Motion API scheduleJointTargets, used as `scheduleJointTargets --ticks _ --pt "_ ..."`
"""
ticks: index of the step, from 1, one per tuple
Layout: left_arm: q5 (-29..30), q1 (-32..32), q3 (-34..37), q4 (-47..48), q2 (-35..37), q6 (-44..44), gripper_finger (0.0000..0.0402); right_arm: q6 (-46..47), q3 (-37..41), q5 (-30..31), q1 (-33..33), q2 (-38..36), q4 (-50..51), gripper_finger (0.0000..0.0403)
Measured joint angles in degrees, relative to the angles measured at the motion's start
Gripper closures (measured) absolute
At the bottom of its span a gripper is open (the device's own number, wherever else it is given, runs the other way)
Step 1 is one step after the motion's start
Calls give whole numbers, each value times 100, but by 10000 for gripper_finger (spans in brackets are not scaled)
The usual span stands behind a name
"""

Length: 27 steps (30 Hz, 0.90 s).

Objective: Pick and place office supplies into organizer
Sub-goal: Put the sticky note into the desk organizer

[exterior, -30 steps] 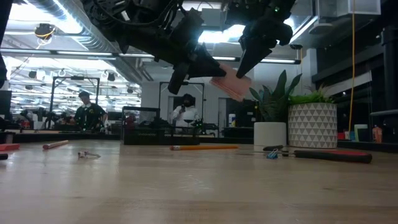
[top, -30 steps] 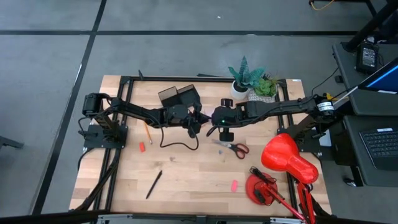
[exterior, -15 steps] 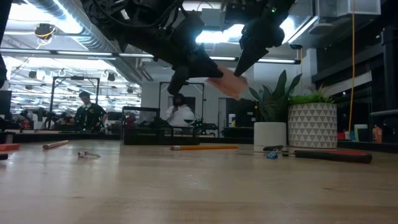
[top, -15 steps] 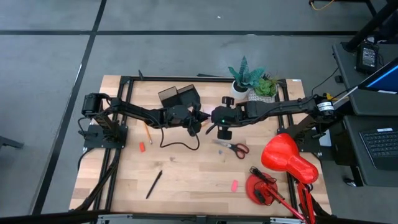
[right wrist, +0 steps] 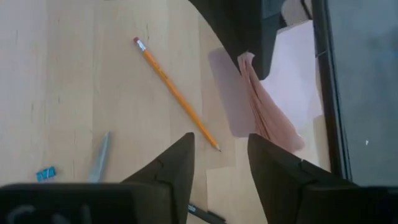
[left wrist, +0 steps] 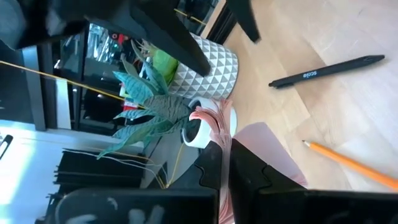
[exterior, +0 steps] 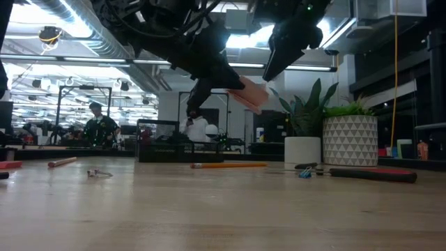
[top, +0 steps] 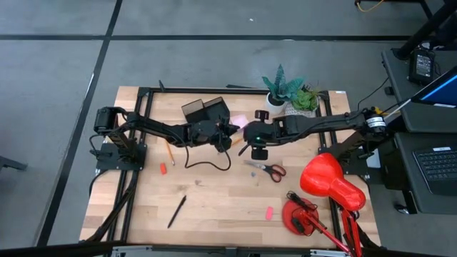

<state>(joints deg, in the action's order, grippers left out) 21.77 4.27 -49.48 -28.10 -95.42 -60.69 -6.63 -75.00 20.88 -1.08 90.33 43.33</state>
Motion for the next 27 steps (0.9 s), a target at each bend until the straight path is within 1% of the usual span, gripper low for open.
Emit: scheduleJointTargets --ticks 6,9,11,14,16,17,20,23,27 --pt "-1 17 5 -14 59 -13 398 25 -5 7 2 -372 7 252" --pt "12 91 9 -24 137 -23 398 110 -4 7 4 -504 49 265" --pt "14 170 69 16 271 -69 398 160 10 7 4 -514 94 287" --pt "-121 311 236 10 586 15 398 166 216 -2 4 -514 6 341" --pt "-361 420 379 39 818 156 398 145 470 -3 4 -511 -350 382" --pt "-556 484 473 112 973 253 398 81 608 -5 4 -510 -477 392" --pt "-1190 723 730 162 1320 543 398 30 893 -15 18 -503 -830 393" --pt "-1243 940 896 244 1472 647 398 16 1122 -116 49 -504 -1349 399" --pt "-1293 1202 1032 225 1446 653 398 -55 1376 -151 73 -503 -2066 397"
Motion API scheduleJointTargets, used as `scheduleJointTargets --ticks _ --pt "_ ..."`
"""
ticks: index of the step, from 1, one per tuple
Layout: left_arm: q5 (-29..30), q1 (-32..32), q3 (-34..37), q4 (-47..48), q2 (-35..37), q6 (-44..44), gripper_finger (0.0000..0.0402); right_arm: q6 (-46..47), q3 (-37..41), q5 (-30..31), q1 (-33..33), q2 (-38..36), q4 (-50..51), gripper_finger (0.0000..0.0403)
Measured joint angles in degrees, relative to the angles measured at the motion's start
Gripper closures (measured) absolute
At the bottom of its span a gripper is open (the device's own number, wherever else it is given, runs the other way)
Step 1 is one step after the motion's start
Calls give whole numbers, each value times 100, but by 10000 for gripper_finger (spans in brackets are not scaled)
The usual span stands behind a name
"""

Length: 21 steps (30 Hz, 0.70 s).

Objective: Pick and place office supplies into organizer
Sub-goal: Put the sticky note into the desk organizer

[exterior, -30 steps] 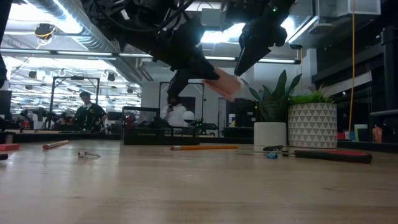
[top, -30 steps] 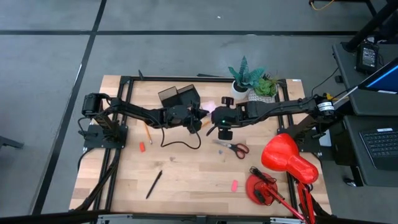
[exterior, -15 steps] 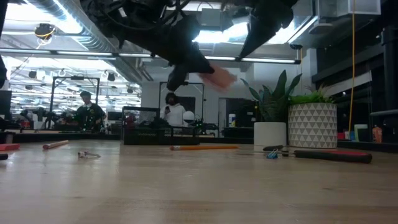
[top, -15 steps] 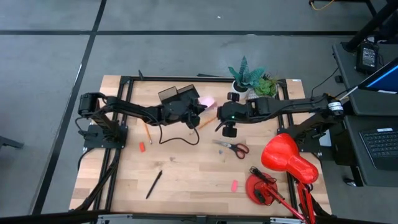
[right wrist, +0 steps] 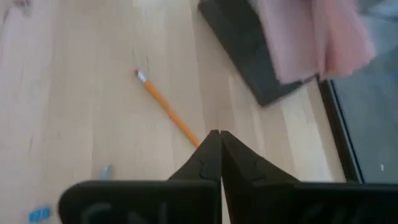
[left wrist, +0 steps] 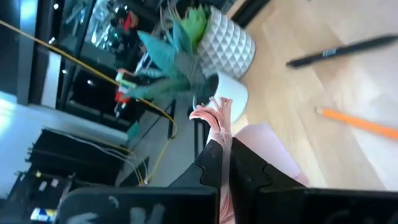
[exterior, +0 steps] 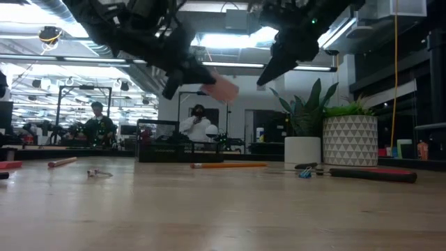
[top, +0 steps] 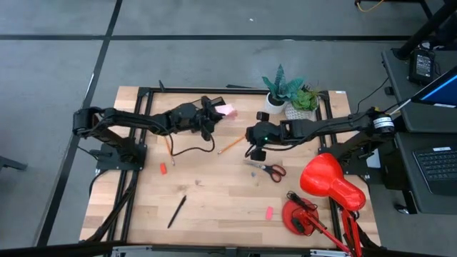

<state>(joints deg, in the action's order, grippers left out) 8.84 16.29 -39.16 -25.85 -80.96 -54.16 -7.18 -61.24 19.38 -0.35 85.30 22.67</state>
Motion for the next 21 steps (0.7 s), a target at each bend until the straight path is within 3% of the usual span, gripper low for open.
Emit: scheduleJointTargets --ticks 21 --pt "-609 1183 48 -56 -482 509 398 -214 1789 -574 133 0 -3735 401"
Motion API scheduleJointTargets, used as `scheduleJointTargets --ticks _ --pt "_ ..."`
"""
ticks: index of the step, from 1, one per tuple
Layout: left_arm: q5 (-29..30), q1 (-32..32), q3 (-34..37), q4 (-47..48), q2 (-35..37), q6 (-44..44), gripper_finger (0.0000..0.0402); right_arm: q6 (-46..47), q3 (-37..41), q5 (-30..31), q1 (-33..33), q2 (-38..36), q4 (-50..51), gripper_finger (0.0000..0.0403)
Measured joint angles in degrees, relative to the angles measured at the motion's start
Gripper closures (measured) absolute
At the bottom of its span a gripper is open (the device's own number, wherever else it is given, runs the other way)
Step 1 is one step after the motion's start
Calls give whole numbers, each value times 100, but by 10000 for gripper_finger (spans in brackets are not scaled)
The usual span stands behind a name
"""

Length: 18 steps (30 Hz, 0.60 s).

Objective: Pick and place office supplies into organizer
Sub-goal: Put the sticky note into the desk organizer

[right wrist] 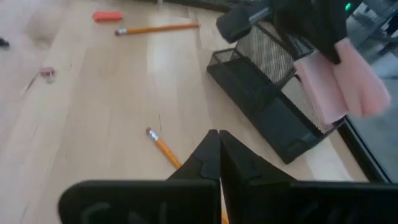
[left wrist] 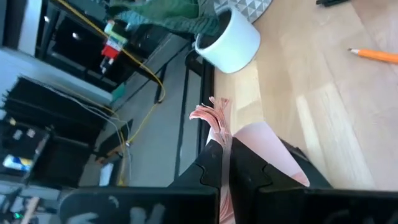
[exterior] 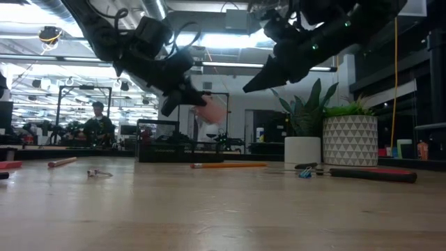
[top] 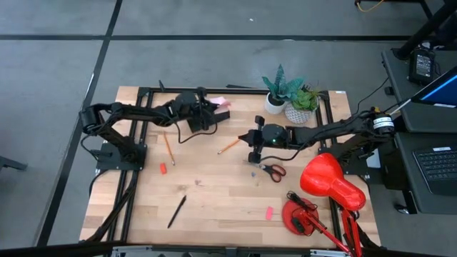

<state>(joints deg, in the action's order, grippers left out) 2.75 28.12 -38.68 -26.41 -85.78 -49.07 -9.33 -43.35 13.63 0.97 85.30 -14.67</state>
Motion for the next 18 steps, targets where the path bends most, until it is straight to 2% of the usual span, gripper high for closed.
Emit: scheduleJointTargets --ticks 8,13,18 --pt "-102 81 -2 47 -323 82 398 -41 57 -40 0 0 -181 401" --pt "236 115 -2 -404 -802 5 398 -39 57 -40 0 0 -191 401" --pt "279 140 -4 -505 -1013 -102 398 -39 57 -40 0 0 -188 401"
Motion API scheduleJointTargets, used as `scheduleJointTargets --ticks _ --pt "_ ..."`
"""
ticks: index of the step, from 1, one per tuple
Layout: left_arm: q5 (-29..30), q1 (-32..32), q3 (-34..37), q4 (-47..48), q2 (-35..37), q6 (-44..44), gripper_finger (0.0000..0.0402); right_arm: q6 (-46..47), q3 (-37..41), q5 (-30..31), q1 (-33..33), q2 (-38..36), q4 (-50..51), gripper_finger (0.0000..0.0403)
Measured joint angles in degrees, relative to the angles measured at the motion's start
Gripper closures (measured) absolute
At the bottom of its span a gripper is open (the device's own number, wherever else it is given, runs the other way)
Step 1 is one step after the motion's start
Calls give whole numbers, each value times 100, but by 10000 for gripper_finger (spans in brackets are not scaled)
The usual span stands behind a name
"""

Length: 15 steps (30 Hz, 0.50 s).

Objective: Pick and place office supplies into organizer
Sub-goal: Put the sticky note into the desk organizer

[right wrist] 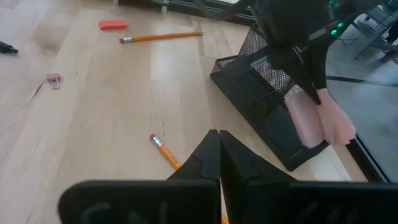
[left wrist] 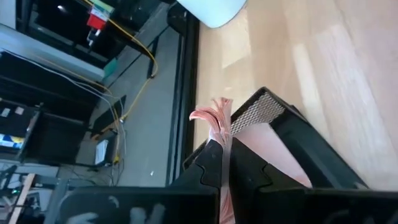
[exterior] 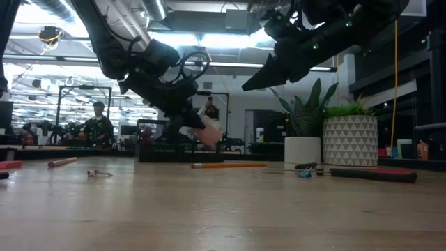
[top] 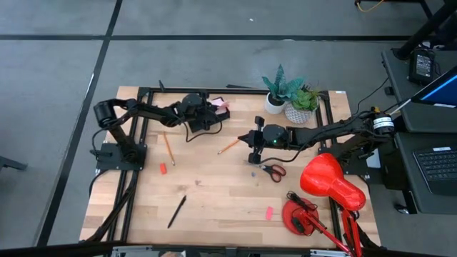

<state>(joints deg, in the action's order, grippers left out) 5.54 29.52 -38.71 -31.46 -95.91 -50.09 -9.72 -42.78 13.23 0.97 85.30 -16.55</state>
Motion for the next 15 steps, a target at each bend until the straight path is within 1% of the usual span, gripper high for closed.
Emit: scheduleJointTargets --ticks 10,15 --pt "-11 -4 -1 334 -62 20 398 -109 0 0 0 0 6 401" --pt "-20 -7 -1 342 -62 87 398 -109 0 0 0 0 6 401"
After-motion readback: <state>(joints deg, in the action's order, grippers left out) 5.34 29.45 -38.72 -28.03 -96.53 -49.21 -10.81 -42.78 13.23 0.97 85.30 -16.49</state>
